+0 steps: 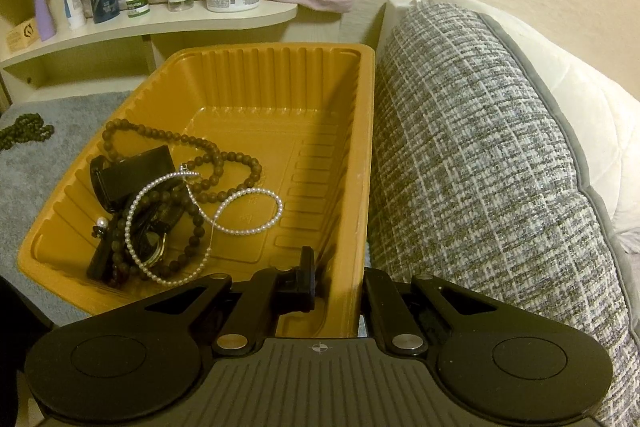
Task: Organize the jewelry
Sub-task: 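Move the left tool to the long dark bead strand and grasp it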
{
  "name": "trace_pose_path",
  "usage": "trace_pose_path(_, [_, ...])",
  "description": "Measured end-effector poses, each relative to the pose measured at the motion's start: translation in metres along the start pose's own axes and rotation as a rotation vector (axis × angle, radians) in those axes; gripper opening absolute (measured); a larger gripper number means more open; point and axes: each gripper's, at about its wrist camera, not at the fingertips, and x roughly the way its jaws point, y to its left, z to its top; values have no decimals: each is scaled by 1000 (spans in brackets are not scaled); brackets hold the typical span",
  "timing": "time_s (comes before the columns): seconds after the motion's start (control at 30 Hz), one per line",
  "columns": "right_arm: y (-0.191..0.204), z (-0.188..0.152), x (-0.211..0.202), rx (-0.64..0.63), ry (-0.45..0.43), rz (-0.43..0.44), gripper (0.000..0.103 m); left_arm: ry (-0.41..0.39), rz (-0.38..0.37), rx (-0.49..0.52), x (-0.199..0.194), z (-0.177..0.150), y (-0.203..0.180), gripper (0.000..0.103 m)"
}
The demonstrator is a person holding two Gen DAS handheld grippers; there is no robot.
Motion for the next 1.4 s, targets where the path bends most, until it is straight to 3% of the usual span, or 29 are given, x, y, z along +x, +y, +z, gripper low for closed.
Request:
trace_pose_path(0.3, [-2,-2,2,4,3,2,6,7,22,189,24,-2,-11,25])
trace_pose_path(0.5, [-3,-3,4,8,6,4,6,26,0,241,34,-5,-16,25])
trace_pose_path(1.4, [-4,-2,4,9,6,6,6,70,-118,180,43,6,4,24])
